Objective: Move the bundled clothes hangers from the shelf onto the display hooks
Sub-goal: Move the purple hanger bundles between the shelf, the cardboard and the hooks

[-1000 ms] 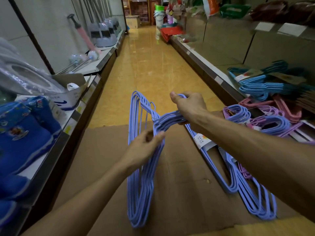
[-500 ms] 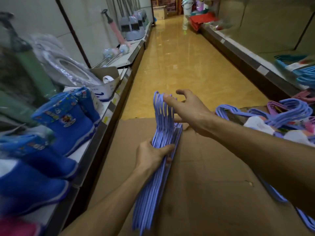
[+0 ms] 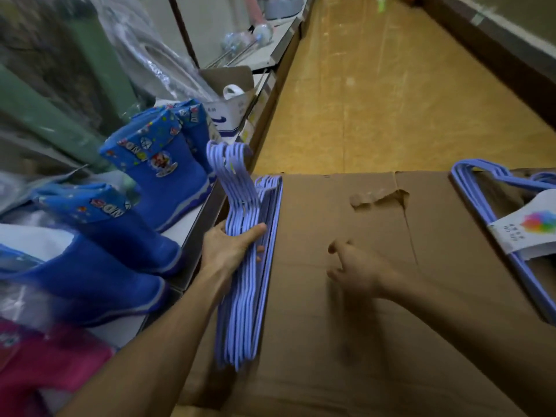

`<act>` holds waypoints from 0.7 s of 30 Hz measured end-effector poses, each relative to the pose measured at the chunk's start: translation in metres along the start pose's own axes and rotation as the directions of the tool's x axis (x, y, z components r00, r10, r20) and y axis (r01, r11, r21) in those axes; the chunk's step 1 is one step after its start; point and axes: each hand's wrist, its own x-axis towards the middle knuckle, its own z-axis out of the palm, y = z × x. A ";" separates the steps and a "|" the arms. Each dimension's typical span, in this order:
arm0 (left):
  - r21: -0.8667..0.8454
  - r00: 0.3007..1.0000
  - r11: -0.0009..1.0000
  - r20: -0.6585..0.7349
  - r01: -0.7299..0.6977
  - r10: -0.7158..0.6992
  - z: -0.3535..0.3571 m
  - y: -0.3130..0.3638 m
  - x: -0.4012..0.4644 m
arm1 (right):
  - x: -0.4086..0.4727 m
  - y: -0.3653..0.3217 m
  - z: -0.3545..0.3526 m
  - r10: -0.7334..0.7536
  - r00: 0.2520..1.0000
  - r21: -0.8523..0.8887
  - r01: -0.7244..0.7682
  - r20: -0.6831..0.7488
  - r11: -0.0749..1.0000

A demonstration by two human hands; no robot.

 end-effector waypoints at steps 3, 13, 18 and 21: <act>0.076 0.999 0.997 -0.049 0.004 -0.001 -0.018 -0.014 0.015 | 0.005 0.000 0.025 -0.019 0.997 -0.086 0.026 0.079 0.996; 0.451 0.984 0.886 -0.075 -0.111 0.161 -0.033 -0.024 0.025 | 0.011 -0.005 0.062 -0.054 0.998 -0.325 0.060 0.027 0.944; 0.698 0.964 0.700 -0.053 -0.151 0.261 -0.026 -0.018 0.021 | 0.010 0.001 0.064 -0.082 0.996 -0.322 0.089 0.037 0.942; 0.817 0.951 0.559 -0.044 -0.143 0.307 -0.028 -0.011 0.019 | 0.006 0.008 0.065 -0.112 0.992 -0.322 0.124 0.058 0.938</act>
